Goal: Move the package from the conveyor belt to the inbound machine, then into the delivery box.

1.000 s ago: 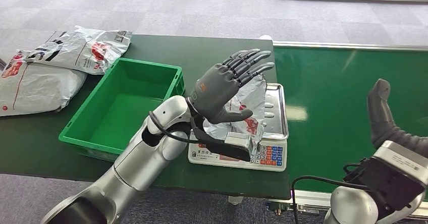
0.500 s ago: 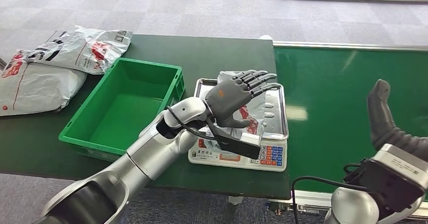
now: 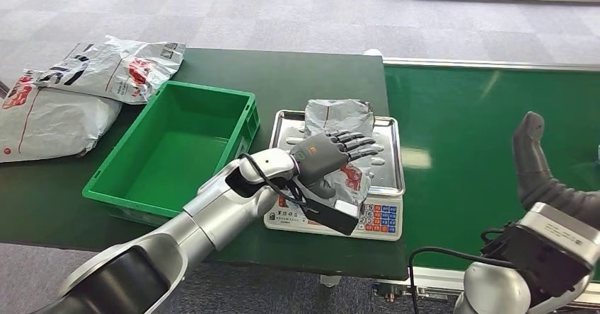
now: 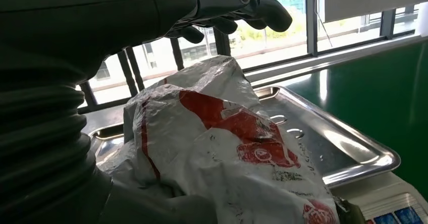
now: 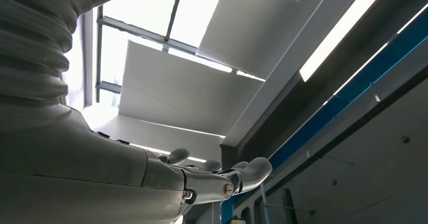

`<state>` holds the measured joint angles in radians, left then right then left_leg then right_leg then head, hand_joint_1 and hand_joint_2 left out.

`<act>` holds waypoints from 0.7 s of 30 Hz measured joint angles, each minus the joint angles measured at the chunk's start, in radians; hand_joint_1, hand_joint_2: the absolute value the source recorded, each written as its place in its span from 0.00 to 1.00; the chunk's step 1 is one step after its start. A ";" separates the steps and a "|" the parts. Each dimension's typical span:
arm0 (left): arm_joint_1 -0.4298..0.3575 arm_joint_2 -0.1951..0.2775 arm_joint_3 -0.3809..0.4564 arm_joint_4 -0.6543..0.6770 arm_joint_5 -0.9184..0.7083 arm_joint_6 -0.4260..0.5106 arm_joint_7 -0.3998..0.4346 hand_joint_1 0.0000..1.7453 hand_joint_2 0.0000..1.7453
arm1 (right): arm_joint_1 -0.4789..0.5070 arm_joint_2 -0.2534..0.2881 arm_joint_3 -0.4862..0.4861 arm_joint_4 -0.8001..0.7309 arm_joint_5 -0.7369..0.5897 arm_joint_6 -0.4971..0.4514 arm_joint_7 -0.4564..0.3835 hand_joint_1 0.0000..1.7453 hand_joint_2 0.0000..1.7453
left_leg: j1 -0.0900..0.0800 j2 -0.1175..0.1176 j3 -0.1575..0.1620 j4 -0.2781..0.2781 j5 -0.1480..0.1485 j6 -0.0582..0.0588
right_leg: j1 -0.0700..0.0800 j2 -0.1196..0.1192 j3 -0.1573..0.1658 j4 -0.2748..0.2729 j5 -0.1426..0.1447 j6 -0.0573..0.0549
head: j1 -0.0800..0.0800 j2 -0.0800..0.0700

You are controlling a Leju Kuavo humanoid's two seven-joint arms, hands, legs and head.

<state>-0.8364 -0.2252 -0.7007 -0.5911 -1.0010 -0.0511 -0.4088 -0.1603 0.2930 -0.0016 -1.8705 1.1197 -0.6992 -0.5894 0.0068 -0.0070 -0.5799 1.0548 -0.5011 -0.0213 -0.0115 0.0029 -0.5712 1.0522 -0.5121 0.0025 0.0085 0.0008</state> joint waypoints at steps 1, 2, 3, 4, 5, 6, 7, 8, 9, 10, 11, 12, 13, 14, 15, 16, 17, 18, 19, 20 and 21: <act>0.000 -0.001 -0.004 0.011 -0.004 0.007 0.003 0.00 1.00 | 0.000 0.000 -0.001 0.000 0.001 0.000 -0.001 0.00 1.00 | 0.000 0.000 0.000 0.000 0.000 0.000 | 0.000 0.000 0.000 0.000 0.000 0.000 | 0.000 0.000; 0.000 -0.003 -0.008 0.022 -0.009 0.015 0.007 0.00 1.00 | 0.000 0.000 -0.001 0.001 0.001 0.000 -0.001 0.00 1.00 | 0.000 0.000 0.000 0.000 0.000 0.000 | 0.000 0.000 0.000 0.000 0.000 0.000 | 0.000 0.000; 0.000 -0.005 -0.011 0.032 -0.015 0.023 0.012 0.00 1.00 | 0.000 0.000 -0.003 0.001 0.002 0.000 -0.003 0.00 1.00 | 0.000 0.000 0.000 0.000 0.000 0.000 | 0.000 0.000 0.000 0.000 0.000 0.000 | 0.000 0.000; 0.000 -0.007 -0.016 0.042 -0.020 0.031 0.016 0.00 1.00 | 0.001 0.000 -0.004 0.001 0.002 0.000 -0.004 0.00 1.00 | 0.000 0.000 0.000 0.000 0.000 0.000 | 0.000 0.000 0.000 0.000 0.000 0.000 | 0.000 0.000; 0.000 -0.009 -0.020 0.050 -0.026 0.036 0.021 0.00 1.00 | 0.001 0.000 -0.005 0.001 0.002 0.000 -0.005 0.00 1.00 | 0.000 0.000 0.000 0.000 0.000 0.000 | 0.000 0.000 0.000 0.000 0.000 0.000 | 0.000 0.000; 0.000 -0.010 -0.025 0.057 -0.030 0.040 0.025 0.00 1.00 | 0.001 0.000 -0.006 0.001 0.001 0.000 -0.007 0.00 1.00 | 0.000 0.000 0.000 0.000 0.000 0.000 | 0.000 0.000 0.000 0.000 0.000 0.000 | 0.000 0.000; 0.000 -0.012 -0.028 0.063 -0.032 0.042 0.027 0.00 1.00 | 0.001 0.000 -0.006 0.001 0.001 0.000 -0.008 0.00 1.00 | 0.000 0.000 0.000 0.000 0.000 0.000 | 0.000 0.000 0.000 0.000 0.000 0.000 | 0.000 0.000; -0.001 -0.013 -0.031 0.069 -0.034 0.042 0.028 0.00 1.00 | 0.001 0.000 -0.007 0.001 0.001 0.000 -0.009 0.00 1.00 | 0.000 0.000 0.000 0.000 0.000 0.000 | 0.000 0.000 0.000 0.000 0.000 0.000 | 0.000 0.000; -0.001 -0.014 -0.032 0.073 -0.034 0.043 0.029 0.00 1.00 | 0.001 0.000 -0.007 0.001 0.001 0.000 -0.011 0.00 1.00 | 0.000 0.000 0.000 0.000 0.000 0.000 | 0.000 0.000 0.000 0.000 0.000 0.000 | 0.000 0.000; -0.001 -0.015 -0.034 0.077 -0.035 0.043 0.029 0.00 1.00 | 0.001 0.000 -0.008 0.001 0.001 0.000 -0.012 0.00 1.00 | 0.000 0.000 0.000 0.000 0.000 0.000 | 0.000 0.000 0.000 0.000 0.000 0.000 | 0.000 0.000; -0.001 -0.015 -0.035 0.081 -0.035 0.043 0.029 0.00 1.00 | 0.001 0.000 -0.009 0.001 0.001 0.000 -0.012 0.00 1.00 | 0.000 0.000 0.000 0.000 0.000 0.000 | 0.000 0.000 0.000 0.000 0.000 0.000 | 0.000 0.000; -0.001 -0.016 -0.036 0.084 -0.035 0.043 0.029 0.00 1.00 | 0.001 0.000 -0.010 0.001 0.001 0.000 -0.013 0.00 1.00 | 0.000 0.000 0.000 0.000 0.000 0.000 | 0.000 0.000 0.000 0.000 0.000 0.000 | 0.000 0.000; -0.001 -0.017 -0.036 0.087 -0.035 0.044 0.029 0.00 1.00 | 0.002 0.000 -0.011 0.001 0.001 0.000 -0.013 0.00 1.00 | 0.000 0.000 0.000 0.000 0.000 0.000 | 0.000 0.000 0.000 0.000 0.000 0.000 | 0.000 0.000; -0.001 -0.017 -0.037 0.090 -0.035 0.045 0.030 0.00 1.00 | 0.002 0.000 -0.012 0.002 0.001 0.000 -0.014 0.00 1.00 | 0.000 0.000 0.000 0.000 0.000 0.000 | 0.000 0.000 0.000 0.000 0.000 0.000 | 0.000 0.000; -0.002 -0.018 -0.037 0.093 -0.037 0.046 0.031 0.00 1.00 | 0.002 0.000 -0.014 0.002 0.001 0.000 -0.014 0.00 1.00 | 0.000 0.000 0.000 0.000 0.000 0.000 | 0.000 0.000 0.000 0.000 0.000 0.000 | 0.000 0.000; -0.002 -0.018 -0.037 0.096 -0.040 0.048 0.035 0.00 1.00 | 0.002 0.000 -0.015 0.002 0.001 0.000 -0.014 0.00 1.00 | 0.000 0.000 0.000 0.000 0.000 0.000 | 0.000 0.000 0.000 0.000 0.000 0.000 | 0.000 0.000; -0.002 -0.019 -0.039 0.098 -0.045 0.051 0.039 0.00 1.00 | 0.003 0.000 -0.015 0.002 0.001 0.000 -0.014 0.00 1.00 | 0.000 0.000 0.000 0.000 0.000 0.000 | 0.000 0.000 0.000 0.000 0.000 0.000 | 0.000 0.000; -0.003 -0.020 -0.042 0.101 -0.050 0.052 0.044 0.03 1.00 | 0.003 0.000 -0.016 0.002 0.001 0.000 -0.015 0.00 1.00 | 0.000 0.000 0.000 0.000 0.000 0.000 | 0.000 0.000 0.000 0.000 0.000 0.000 | 0.000 0.000; -0.004 -0.021 -0.046 0.103 -0.056 0.053 0.050 0.25 1.00 | 0.003 0.000 -0.017 0.002 0.000 0.000 -0.016 0.00 1.00 | 0.000 0.000 0.000 0.000 0.000 0.000 | 0.000 0.000 0.000 0.000 0.000 0.000 | 0.000 0.000; -0.004 -0.021 -0.050 0.105 -0.061 0.054 0.055 0.50 1.00 | 0.003 0.000 -0.019 0.002 0.000 0.000 -0.016 0.00 1.00 | 0.000 0.000 0.000 0.000 0.000 0.000 | 0.000 0.000 0.000 0.000 0.000 0.000 | 0.000 0.000; -0.004 -0.022 -0.053 0.108 -0.067 0.054 0.060 0.75 1.00 | 0.003 0.000 -0.020 0.002 -0.002 0.000 -0.017 0.00 1.00 | 0.000 0.000 0.000 0.000 0.000 0.000 | 0.000 0.000 0.000 0.000 0.000 0.000 | 0.000 0.000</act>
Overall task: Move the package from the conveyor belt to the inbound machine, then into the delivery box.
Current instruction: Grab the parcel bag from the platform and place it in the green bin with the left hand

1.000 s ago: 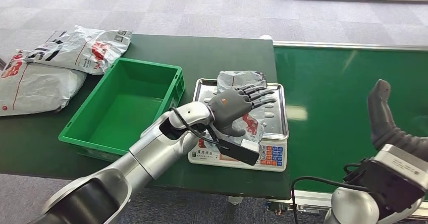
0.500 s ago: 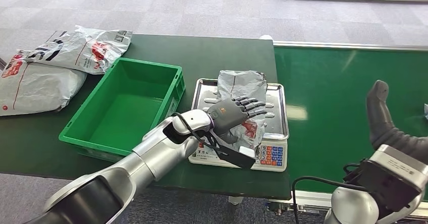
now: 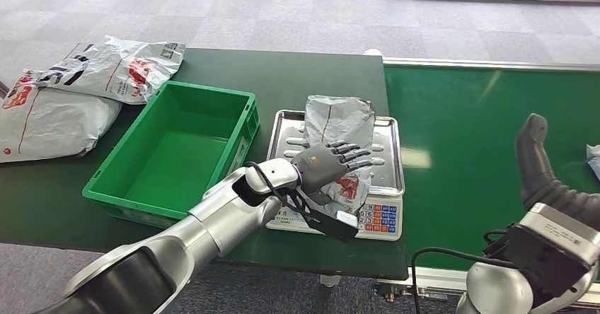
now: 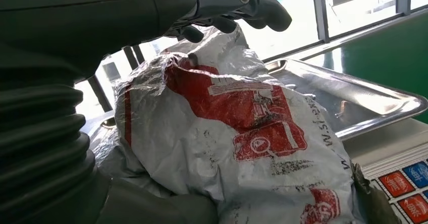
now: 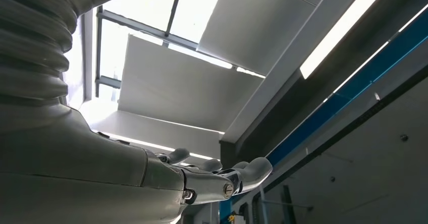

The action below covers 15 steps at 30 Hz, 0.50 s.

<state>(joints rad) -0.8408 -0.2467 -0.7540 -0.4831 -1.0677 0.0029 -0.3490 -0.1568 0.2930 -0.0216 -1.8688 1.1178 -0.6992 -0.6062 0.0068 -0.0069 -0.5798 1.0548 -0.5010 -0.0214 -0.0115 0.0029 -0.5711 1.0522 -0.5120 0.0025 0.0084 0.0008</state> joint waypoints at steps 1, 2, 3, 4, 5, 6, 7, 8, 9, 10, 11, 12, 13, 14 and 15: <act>0.000 0.000 -0.003 0.002 -0.004 0.000 0.003 0.97 1.00 | 0.000 0.000 -0.001 0.000 -0.002 0.000 -0.001 0.00 1.00 | 0.000 0.000 0.000 0.000 0.000 0.000 | 0.000 0.000 0.000 0.000 0.000 0.000 | 0.000 0.000; 0.000 -0.001 -0.006 0.005 -0.007 -0.001 0.006 1.00 1.00 | 0.000 0.000 -0.002 0.000 -0.004 0.000 -0.001 0.00 1.00 | 0.000 0.000 0.000 0.000 0.000 0.000 | 0.000 0.000 0.000 0.000 0.000 0.000 | 0.000 0.000; -0.001 -0.001 -0.009 0.008 -0.009 -0.002 0.007 1.00 1.00 | 0.000 0.000 -0.002 0.000 -0.006 0.000 -0.002 0.00 1.00 | 0.000 0.000 0.000 0.000 0.000 0.000 | 0.000 0.000 0.000 0.000 0.000 0.000 | 0.000 0.000; -0.001 -0.002 -0.012 0.011 -0.010 -0.003 0.008 1.00 1.00 | 0.000 0.000 -0.002 0.000 -0.009 0.000 -0.003 0.00 1.00 | 0.000 0.000 0.000 0.000 0.000 0.000 | 0.000 0.000 0.000 0.000 0.000 0.000 | 0.000 0.000; -0.002 -0.002 -0.015 0.015 -0.010 -0.004 0.008 1.00 1.00 | 0.000 0.000 -0.003 0.000 -0.011 0.000 -0.003 0.00 1.00 | 0.000 0.000 0.000 0.000 0.000 0.000 | 0.000 0.000 0.000 0.000 0.000 0.000 | 0.000 0.000; -0.003 -0.002 -0.018 0.018 -0.010 -0.004 0.008 1.00 1.00 | 0.000 0.000 -0.003 0.000 -0.013 0.000 -0.004 0.00 1.00 | 0.000 0.000 0.000 0.000 0.000 0.000 | 0.000 0.000 0.000 0.000 0.000 0.000 | 0.000 0.000; -0.003 -0.002 -0.021 0.021 -0.010 -0.004 0.008 1.00 1.00 | 0.000 0.000 -0.004 0.000 -0.015 0.000 -0.005 0.00 1.00 | 0.000 0.000 0.000 0.000 0.000 0.000 | 0.000 0.000 0.000 0.000 0.000 0.000 | 0.000 0.000; -0.004 -0.001 -0.023 0.023 -0.010 -0.004 0.008 1.00 1.00 | 0.000 0.000 -0.004 0.000 -0.017 0.000 -0.006 0.00 1.00 | 0.000 0.000 0.000 0.000 0.001 0.000 | 0.000 0.000 0.000 0.000 0.000 0.000 | 0.000 0.000; -0.004 -0.001 -0.024 0.026 -0.011 -0.004 0.009 1.00 1.00 | 0.000 0.000 -0.004 0.000 -0.018 0.000 -0.008 0.00 1.00 | 0.000 0.000 0.000 0.000 0.001 0.001 | 0.000 0.000 0.000 0.000 0.000 0.000 | 0.000 0.000; -0.005 -0.001 -0.025 0.028 -0.011 -0.004 0.009 1.00 1.00 | 0.000 0.000 -0.005 0.000 -0.019 0.000 -0.010 0.00 1.00 | 0.000 0.000 0.000 0.000 0.001 0.001 | 0.000 0.000 0.000 0.000 0.000 0.000 | 0.000 0.000; -0.007 -0.001 -0.026 0.029 -0.011 -0.004 0.010 1.00 1.00 | 0.000 0.000 -0.005 0.000 -0.020 0.000 -0.011 0.00 1.00 | 0.000 0.000 0.000 0.000 0.001 0.001 | 0.000 0.000 0.000 0.000 0.000 0.000 | 0.000 0.000; -0.008 -0.001 -0.026 0.031 -0.011 -0.004 0.010 1.00 1.00 | 0.000 0.000 -0.005 0.000 -0.021 0.000 -0.013 0.00 1.00 | 0.000 0.000 0.000 0.000 0.001 0.001 | 0.000 0.000 0.000 0.000 0.000 0.000 | 0.000 0.000; -0.010 -0.001 -0.026 0.032 -0.011 -0.004 0.011 1.00 1.00 | 0.000 0.000 -0.005 0.000 -0.022 0.000 -0.014 0.00 1.00 | 0.000 0.000 0.000 0.000 0.001 0.001 | 0.000 0.000 0.000 0.000 0.000 0.000 | 0.000 0.000; -0.011 -0.001 -0.026 0.033 -0.011 -0.004 0.011 1.00 1.00 | 0.000 0.000 -0.005 0.000 -0.023 0.000 -0.015 0.00 1.00 | 0.000 0.000 0.000 0.000 0.001 0.001 | 0.000 0.000 0.000 0.000 0.000 0.000 | 0.000 0.000; -0.013 -0.001 -0.027 0.035 -0.011 -0.004 0.011 1.00 1.00 | 0.000 0.000 -0.005 0.000 -0.024 0.000 -0.016 0.00 1.00 | 0.000 0.000 0.000 0.000 0.001 0.001 | 0.000 0.000 0.000 0.000 0.000 0.000 | 0.000 0.000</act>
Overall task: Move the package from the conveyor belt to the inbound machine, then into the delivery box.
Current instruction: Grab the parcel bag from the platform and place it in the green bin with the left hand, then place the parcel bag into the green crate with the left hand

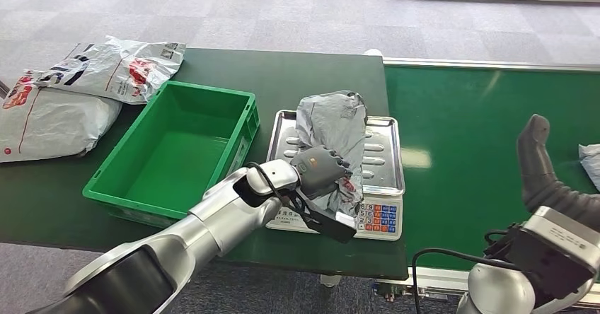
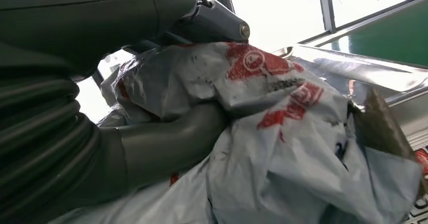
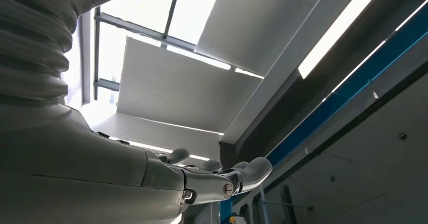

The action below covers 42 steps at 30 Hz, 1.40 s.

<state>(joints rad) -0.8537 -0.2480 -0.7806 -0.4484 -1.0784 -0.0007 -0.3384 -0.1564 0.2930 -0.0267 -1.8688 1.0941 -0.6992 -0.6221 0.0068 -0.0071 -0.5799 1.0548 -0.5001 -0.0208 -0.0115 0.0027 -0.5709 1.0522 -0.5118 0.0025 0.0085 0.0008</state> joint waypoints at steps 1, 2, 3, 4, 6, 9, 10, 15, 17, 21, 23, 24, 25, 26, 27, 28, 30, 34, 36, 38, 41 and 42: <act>-0.001 0.000 0.000 0.001 0.000 0.000 0.000 1.00 1.00 | 0.000 0.000 0.000 0.000 -0.001 0.000 0.000 0.00 1.00 | 0.000 0.000 0.000 0.000 0.000 0.000 | 0.000 0.000 0.000 0.000 0.000 0.000 | 0.000 0.000; -0.002 0.000 0.000 0.002 0.000 0.000 0.000 1.00 1.00 | 0.000 0.000 0.000 0.000 -0.001 0.000 -0.001 0.00 1.00 | 0.000 0.000 0.000 0.000 0.000 0.000 | 0.000 0.000 0.000 0.000 0.000 0.000 | 0.000 0.000; -0.002 0.000 0.000 0.003 0.000 0.000 0.001 1.00 1.00 | 0.000 0.000 0.000 0.000 -0.002 0.000 -0.001 0.00 1.00 | 0.000 0.000 0.000 0.000 0.000 0.000 | 0.000 0.000 0.000 0.000 0.000 0.000 | 0.000 0.000; -0.002 0.000 0.000 0.004 0.000 0.000 0.001 1.00 1.00 | 0.000 0.000 -0.001 0.000 -0.002 0.000 0.000 0.00 1.00 | 0.000 0.000 0.000 0.000 0.000 0.000 | 0.000 0.000 0.000 0.000 0.000 0.000 | 0.000 0.000; -0.003 0.000 0.000 0.005 0.000 0.001 0.002 1.00 1.00 | 0.000 0.000 -0.001 0.000 -0.002 0.000 0.003 0.00 1.00 | 0.000 0.000 0.000 0.000 0.000 0.000 | 0.000 0.000 0.000 0.000 0.000 0.000 | 0.000 0.000; -0.003 0.000 0.000 0.006 0.001 0.006 0.003 1.00 1.00 | 0.000 0.000 -0.001 0.000 0.004 0.000 0.014 0.00 1.00 | 0.000 0.000 0.000 0.000 0.000 0.000 | 0.000 0.000 0.000 0.000 0.000 0.000 | 0.000 0.000; -0.003 0.000 0.000 0.005 0.001 0.012 0.003 1.00 1.00 | 0.000 0.000 -0.001 0.000 0.007 0.000 0.017 0.00 1.00 | 0.000 0.000 0.000 0.000 0.000 0.000 | 0.000 0.000 0.000 0.000 0.000 0.000 | 0.000 0.000; -0.004 0.012 0.009 -0.030 -0.011 0.245 0.081 1.00 1.00 | 0.002 0.000 -0.003 -0.005 0.027 0.000 0.044 0.00 1.00 | 0.000 0.000 0.000 0.000 0.001 0.000 | 0.000 0.000 0.000 0.000 0.000 0.000 | 0.000 0.000; -0.016 0.027 0.031 -0.083 -0.037 0.399 0.167 1.00 1.00 | 0.004 0.000 -0.007 -0.016 0.039 0.000 0.061 0.00 1.00 | 0.000 0.000 -0.001 0.000 0.001 0.000 | 0.000 0.000 -0.001 0.000 0.001 0.000 | 0.000 0.000; -0.058 0.066 0.103 -0.212 -0.093 0.473 0.273 1.00 1.00 | 0.008 0.000 -0.015 -0.038 0.048 0.000 0.071 0.00 1.00 | 0.000 0.000 0.000 0.000 0.001 0.000 | 0.000 0.000 -0.001 0.000 0.001 0.000 | 0.000 0.000; -0.061 0.088 0.136 -0.273 -0.126 0.473 0.308 1.00 1.00 | 0.009 0.000 -0.016 -0.044 0.049 0.000 0.072 0.00 1.00 | 0.000 0.000 0.000 0.000 0.001 0.000 | 0.000 0.001 -0.001 0.000 0.001 0.000 | 0.000 0.000; -0.061 0.098 0.151 -0.298 -0.139 0.473 0.320 1.00 1.00 | 0.009 0.000 -0.017 -0.046 0.049 0.000 0.072 0.00 1.00 | 0.000 0.000 0.000 0.000 0.001 0.000 | 0.000 0.001 -0.001 0.000 0.001 0.000 | 0.000 0.000; -0.061 0.106 0.163 -0.320 -0.149 0.473 0.328 1.00 1.00 | 0.009 0.000 -0.017 -0.047 0.050 0.000 0.072 0.00 1.00 | 0.000 0.000 0.000 0.000 0.001 0.000 | 0.000 0.001 -0.001 0.000 0.001 0.000 | 0.000 0.000; -0.061 0.113 0.174 -0.337 -0.154 0.472 0.332 1.00 1.00 | 0.009 0.000 -0.017 -0.047 0.050 0.000 0.072 0.00 1.00 | 0.000 0.000 0.000 0.000 0.001 0.000 | 0.000 0.001 -0.001 0.000 0.001 0.000 | 0.000 0.000; -0.060 0.118 0.183 -0.352 -0.157 0.472 0.335 1.00 1.00 | 0.009 0.000 -0.017 -0.047 0.051 0.000 0.072 0.00 1.00 | 0.000 0.000 0.000 0.000 0.001 0.000 | 0.000 0.001 -0.001 0.000 0.001 0.000 | 0.000 0.000; -0.060 0.123 0.192 -0.365 -0.161 0.471 0.337 1.00 1.00 | 0.009 0.000 -0.017 -0.048 0.052 0.000 0.073 0.00 1.00 | 0.000 0.000 0.000 0.000 0.001 0.000 | 0.000 0.001 -0.001 0.000 0.001 0.000 | 0.000 0.000; -0.057 0.132 0.205 -0.387 -0.169 0.471 0.341 1.00 1.00 | 0.009 0.000 -0.017 -0.048 0.055 0.000 0.075 0.00 1.00 | 0.000 0.000 0.000 0.000 0.001 0.000 | 0.000 0.001 -0.001 0.000 0.001 0.000 | 0.000 0.000; -0.052 0.145 0.225 -0.413 -0.180 0.468 0.349 1.00 1.00 | 0.009 0.000 -0.017 -0.048 0.058 0.000 0.075 0.00 1.00 | 0.000 0.000 -0.001 0.000 0.001 0.000 | 0.000 0.000 -0.001 0.000 0.001 0.000 | 0.000 0.000; -0.050 0.149 0.231 -0.420 -0.183 0.467 0.351 1.00 1.00 | 0.009 0.000 -0.017 -0.048 0.059 0.000 0.075 0.00 1.00 | 0.000 0.000 -0.001 0.000 0.001 0.000 | 0.000 0.000 -0.001 0.000 0.001 0.000 | 0.000 0.000; -0.050 0.154 0.234 -0.425 -0.197 0.460 0.359 1.00 1.00 | 0.009 0.000 -0.017 -0.048 0.059 0.000 0.075 0.00 1.00 | 0.000 0.000 -0.001 0.000 0.001 0.000 | 0.000 0.000 -0.001 0.000 0.001 0.000 | 0.000 0.000; -0.048 0.162 0.236 -0.421 -0.255 0.417 0.392 1.00 1.00 | 0.009 0.000 -0.017 -0.047 0.057 0.000 0.072 0.00 1.00 | 0.000 0.000 -0.001 0.000 0.001 0.000 | 0.000 0.000 -0.001 0.000 0.001 0.000 | 0.000 0.000; -0.046 0.165 0.237 -0.415 -0.278 0.398 0.405 1.00 1.00 | 0.009 0.000 -0.017 -0.047 0.055 0.000 0.070 0.00 1.00 | 0.000 0.000 -0.001 0.000 0.001 0.000 | 0.000 0.000 -0.001 0.000 0.001 0.000 | 0.000 0.000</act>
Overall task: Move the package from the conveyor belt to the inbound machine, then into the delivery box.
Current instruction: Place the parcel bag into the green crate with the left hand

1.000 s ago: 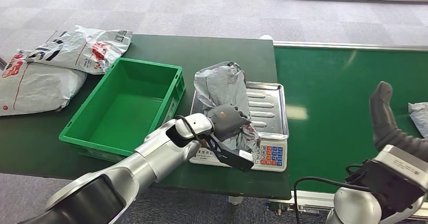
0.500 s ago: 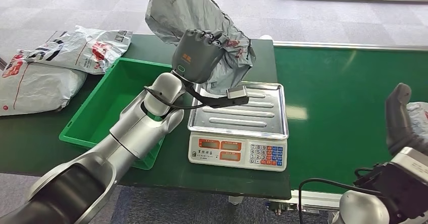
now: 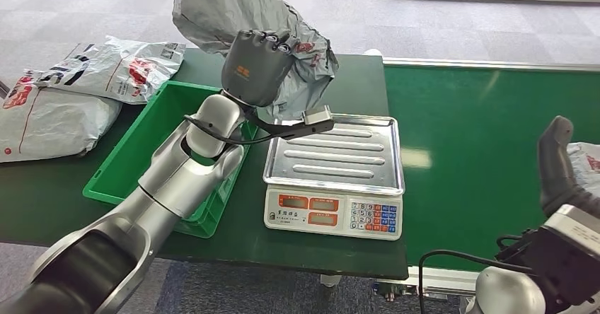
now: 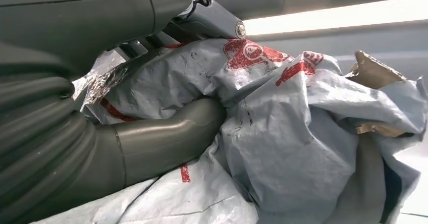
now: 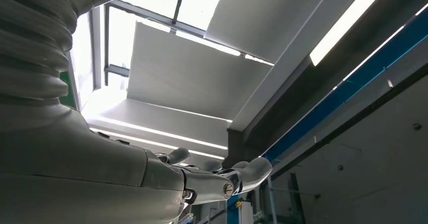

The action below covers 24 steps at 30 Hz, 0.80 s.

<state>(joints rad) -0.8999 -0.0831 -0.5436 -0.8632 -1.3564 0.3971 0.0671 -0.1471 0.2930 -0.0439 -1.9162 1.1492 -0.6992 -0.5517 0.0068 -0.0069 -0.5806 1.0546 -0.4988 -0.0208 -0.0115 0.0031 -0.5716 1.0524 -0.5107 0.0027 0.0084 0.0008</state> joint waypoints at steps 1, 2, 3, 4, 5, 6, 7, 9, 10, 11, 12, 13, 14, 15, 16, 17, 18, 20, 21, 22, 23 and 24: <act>0.002 0.003 0.002 0.010 -0.021 -0.017 0.012 1.00 1.00 | 0.000 0.000 0.000 0.000 -0.002 0.000 -0.001 0.00 1.00 | 0.000 0.000 0.000 0.000 0.000 0.000 | 0.000 0.000 0.000 0.000 0.000 0.000 | 0.000 0.000; 0.005 0.004 0.005 0.024 -0.036 -0.029 0.021 1.00 1.00 | 0.000 0.000 0.000 0.000 -0.004 0.000 -0.002 0.00 1.00 | 0.000 0.000 0.000 0.000 0.000 0.000 | 0.000 0.000 0.000 0.000 0.000 0.000 | 0.000 0.000; 0.007 0.005 0.010 0.040 -0.044 -0.035 0.027 1.00 1.00 | 0.000 0.000 0.000 0.000 -0.005 0.000 -0.002 0.00 1.00 | 0.000 0.000 0.000 0.000 0.000 0.000 | 0.000 0.000 0.000 0.000 0.000 0.000 | 0.000 0.000; 0.009 0.006 0.016 0.059 -0.050 -0.038 0.032 1.00 1.00 | 0.000 0.000 0.000 0.000 -0.006 0.000 -0.001 0.00 1.00 | 0.000 0.000 0.000 0.000 0.000 0.000 | 0.000 0.000 0.000 0.000 0.000 0.000 | 0.000 0.000; 0.010 0.007 0.023 0.081 -0.053 -0.036 0.035 1.00 1.00 | 0.000 0.000 0.000 0.000 -0.006 0.000 0.001 0.00 1.00 | 0.000 0.000 0.000 0.000 0.000 0.000 | 0.000 0.000 0.000 0.000 0.000 0.000 | 0.000 0.000; 0.011 0.007 0.031 0.105 -0.058 -0.033 0.038 1.00 1.00 | 0.000 0.000 0.000 0.000 -0.005 0.000 0.002 0.00 1.00 | 0.000 0.000 0.000 0.000 0.000 -0.001 | 0.000 0.000 0.000 0.000 0.000 0.000 | 0.000 0.000; 0.010 0.007 0.038 0.131 -0.063 -0.030 0.041 1.00 1.00 | 0.000 0.000 0.000 0.000 -0.003 0.000 0.003 0.00 1.00 | 0.000 0.000 0.000 0.000 0.001 -0.001 | 0.000 0.000 0.000 0.000 0.000 0.000 | 0.000 0.000; 0.010 0.007 0.053 0.178 -0.070 -0.026 0.046 1.00 1.00 | 0.000 0.000 0.000 0.000 -0.001 0.000 0.004 0.00 1.00 | 0.000 0.000 0.000 0.000 0.001 -0.001 | 0.000 0.000 0.000 0.000 0.000 0.000 | 0.000 0.000; 0.009 0.008 0.060 0.199 -0.073 -0.026 0.049 1.00 1.00 | 0.000 0.000 0.000 0.000 -0.001 0.000 0.004 0.00 1.00 | 0.000 0.000 0.000 0.000 0.001 -0.001 | 0.000 0.000 0.000 0.000 0.000 0.000 | 0.000 0.000; 0.009 0.008 0.066 0.217 -0.075 -0.026 0.053 1.00 1.00 | 0.000 0.000 0.000 0.000 -0.001 0.000 0.004 0.00 1.00 | 0.000 0.000 0.000 0.000 0.001 -0.001 | 0.000 0.000 0.000 0.000 0.000 0.000 | 0.000 0.000; 0.008 0.008 0.072 0.236 -0.077 -0.026 0.056 1.00 1.00 | 0.000 0.000 0.000 0.000 -0.001 0.000 0.004 0.00 1.00 | 0.000 0.000 0.000 0.000 0.001 -0.001 | 0.000 0.000 0.000 0.000 0.000 0.000 | 0.000 0.000; 0.007 0.008 0.078 0.252 -0.078 -0.026 0.058 1.00 1.00 | 0.000 0.000 0.000 0.001 -0.001 0.000 0.004 0.00 1.00 | 0.000 0.000 0.000 0.000 0.001 -0.001 | 0.000 0.000 0.000 0.000 0.000 0.000 | 0.000 0.000; 0.007 0.008 0.084 0.268 -0.079 -0.026 0.061 1.00 1.00 | 0.000 0.000 0.000 0.001 -0.002 0.000 0.004 0.00 1.00 | 0.000 0.000 0.000 0.000 0.001 -0.001 | 0.000 0.000 0.000 0.000 0.000 0.000 | 0.000 0.000; 0.007 0.009 0.089 0.281 -0.080 -0.026 0.064 1.00 1.00 | 0.000 0.000 0.000 0.001 -0.004 0.000 0.004 0.00 1.00 | 0.000 0.000 0.000 0.000 0.001 -0.001 | 0.000 0.000 0.000 0.000 0.000 0.000 | 0.000 0.000; 0.006 0.009 0.093 0.293 -0.080 -0.026 0.066 1.00 1.00 | 0.000 0.000 0.000 0.001 -0.005 0.000 0.004 0.00 1.00 | 0.000 0.000 0.000 0.000 0.001 -0.001 | 0.000 0.000 0.000 0.000 0.000 0.000 | 0.000 0.000; 0.006 0.010 0.097 0.303 -0.081 -0.026 0.068 1.00 1.00 | 0.000 0.000 0.000 0.001 -0.006 0.000 0.004 0.00 1.00 | 0.000 0.000 0.000 0.000 0.001 -0.001 | 0.000 0.000 0.000 0.000 0.000 0.000 | 0.000 0.000; 0.006 0.010 0.101 0.313 -0.081 -0.026 0.069 1.00 1.00 | 0.000 0.000 0.000 0.001 -0.007 0.000 0.003 0.00 1.00 | 0.000 0.000 0.000 0.000 0.001 -0.001 | 0.000 0.000 0.000 0.000 0.000 0.000 | 0.000 0.000; 0.005 0.012 0.109 0.331 -0.081 -0.028 0.074 1.00 1.00 | 0.000 0.000 0.000 0.001 -0.009 0.000 0.002 0.00 1.00 | 0.000 0.000 0.000 0.000 0.001 -0.001 | 0.000 0.000 0.000 0.000 0.000 0.000 | 0.000 0.000; 0.005 0.013 0.113 0.339 -0.082 -0.028 0.078 1.00 1.00 | 0.000 0.000 0.000 0.002 -0.010 0.000 0.000 0.00 1.00 | 0.000 0.000 0.000 0.000 0.001 -0.001 | 0.000 0.000 0.000 0.000 0.000 0.000 | 0.000 0.000; 0.005 0.014 0.117 0.348 -0.084 -0.029 0.085 1.00 1.00 | 0.000 0.000 0.000 0.002 -0.012 0.000 -0.002 0.00 1.00 | 0.000 0.000 0.000 0.000 0.001 -0.001 | 0.000 0.000 0.000 0.000 0.000 0.000 | 0.000 0.000; 0.004 0.016 0.121 0.357 -0.088 -0.028 0.096 1.00 1.00 | 0.000 0.000 0.000 0.003 -0.015 0.000 -0.005 0.00 1.00 | 0.000 0.000 0.000 0.000 0.001 -0.001 | 0.000 0.000 0.000 0.000 0.000 0.000 | 0.000 0.000; 0.004 0.018 0.124 0.365 -0.094 -0.026 0.111 1.00 1.00 | 0.000 0.000 0.000 0.004 -0.019 0.000 -0.009 0.00 1.00 | 0.000 0.000 0.000 0.000 0.001 -0.001 | 0.000 0.000 0.000 0.000 0.000 0.000 | 0.000 0.000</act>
<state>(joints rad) -0.8958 -0.0648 -0.4199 -0.4981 -1.4508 0.3714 0.1782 -0.1471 0.2930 -0.0436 -1.9124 1.1301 -0.6992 -0.5610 0.0069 -0.0069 -0.5809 1.0544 -0.4982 -0.0214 -0.0113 0.0031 -0.5721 1.0526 -0.5107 0.0026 0.0084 0.0008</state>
